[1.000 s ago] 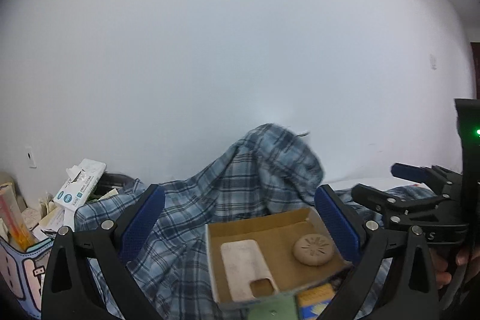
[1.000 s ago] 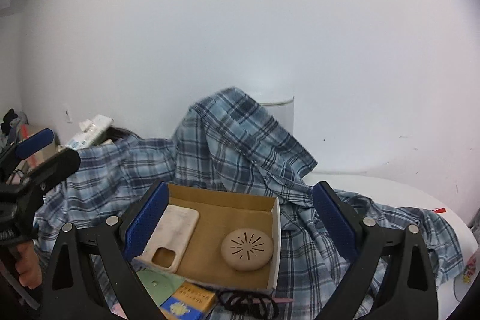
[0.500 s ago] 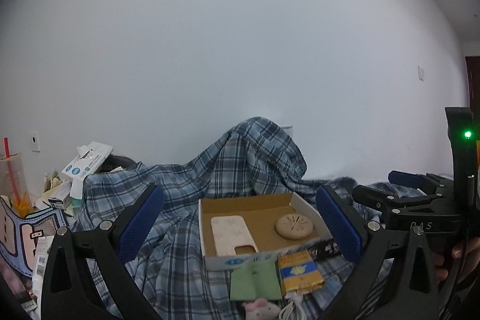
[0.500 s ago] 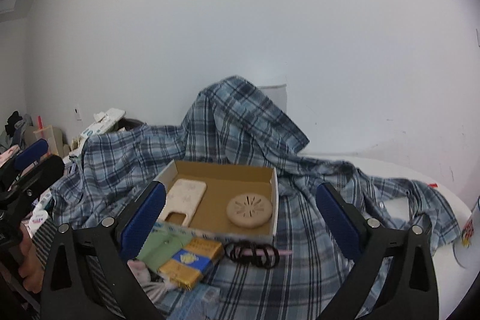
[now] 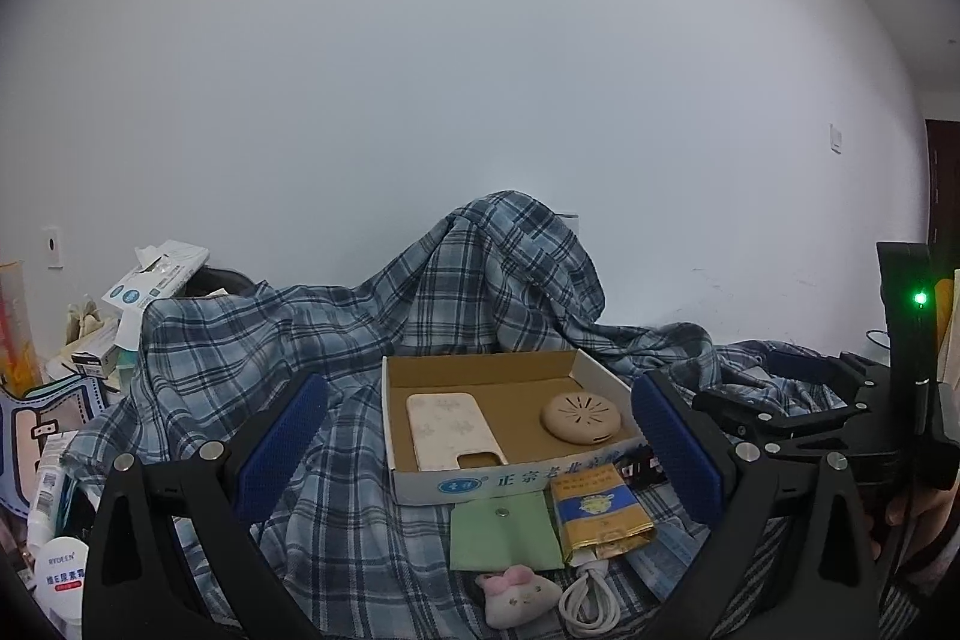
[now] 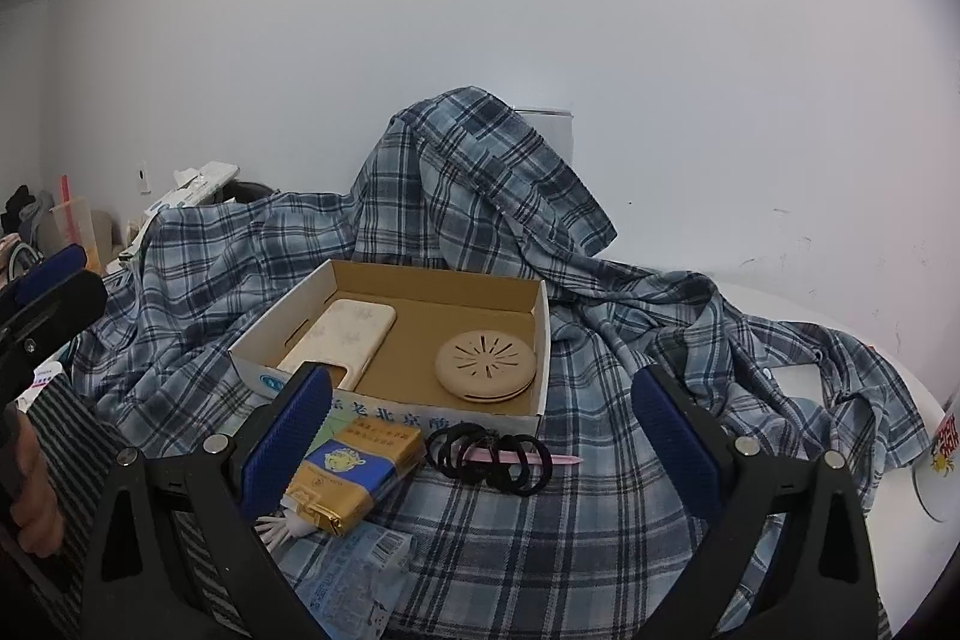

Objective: Organize soft objects
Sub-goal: 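Withdraw both grippers from the box, then grasp the blue packet with the right gripper and lift it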

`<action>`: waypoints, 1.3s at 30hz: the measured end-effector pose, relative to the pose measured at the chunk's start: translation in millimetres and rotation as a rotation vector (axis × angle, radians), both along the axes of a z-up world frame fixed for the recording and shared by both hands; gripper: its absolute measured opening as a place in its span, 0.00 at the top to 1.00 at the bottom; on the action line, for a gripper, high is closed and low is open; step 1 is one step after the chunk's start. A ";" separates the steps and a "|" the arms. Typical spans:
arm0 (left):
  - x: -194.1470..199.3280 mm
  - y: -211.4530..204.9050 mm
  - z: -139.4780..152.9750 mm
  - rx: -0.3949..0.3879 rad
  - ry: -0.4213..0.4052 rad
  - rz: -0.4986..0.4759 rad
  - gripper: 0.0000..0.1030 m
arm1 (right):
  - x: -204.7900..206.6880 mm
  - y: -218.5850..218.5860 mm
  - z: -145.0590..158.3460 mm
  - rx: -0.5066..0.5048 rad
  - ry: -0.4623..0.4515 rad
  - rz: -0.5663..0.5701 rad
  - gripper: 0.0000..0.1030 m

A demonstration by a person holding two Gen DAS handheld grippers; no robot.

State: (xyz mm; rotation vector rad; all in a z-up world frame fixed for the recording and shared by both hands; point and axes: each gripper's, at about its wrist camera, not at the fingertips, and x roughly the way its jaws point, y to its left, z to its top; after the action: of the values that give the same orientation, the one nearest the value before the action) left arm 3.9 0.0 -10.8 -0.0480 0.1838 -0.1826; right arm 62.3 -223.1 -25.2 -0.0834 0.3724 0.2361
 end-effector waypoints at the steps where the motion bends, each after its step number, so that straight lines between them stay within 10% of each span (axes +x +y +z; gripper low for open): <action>1: 0.7 0.2 -0.1 0.000 0.001 0.004 0.00 | 0.1 1.0 -0.4 -0.005 -0.001 0.000 0.03; 10: 6.8 6.0 -3.0 -0.014 0.046 0.055 0.00 | -0.1 12.9 -0.6 -0.032 0.121 -0.031 0.03; 22: 19.1 4.9 -10.9 -0.003 0.180 0.042 0.00 | 19.3 33.9 -58.2 -0.031 0.534 -0.091 0.21; 35: 21.4 3.7 -12.9 -0.001 0.202 0.021 0.00 | 9.4 55.2 -77.0 -0.149 0.545 -0.060 0.64; 39: 22.0 5.2 -13.3 -0.007 0.206 0.016 0.00 | 3.1 52.5 -70.2 -0.171 0.514 -0.057 0.64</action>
State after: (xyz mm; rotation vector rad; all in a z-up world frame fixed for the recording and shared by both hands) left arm 25.9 5.2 -24.2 -0.0754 0.3880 -0.1622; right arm 65.4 -170.6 -95.4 -0.1807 0.9053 0.1663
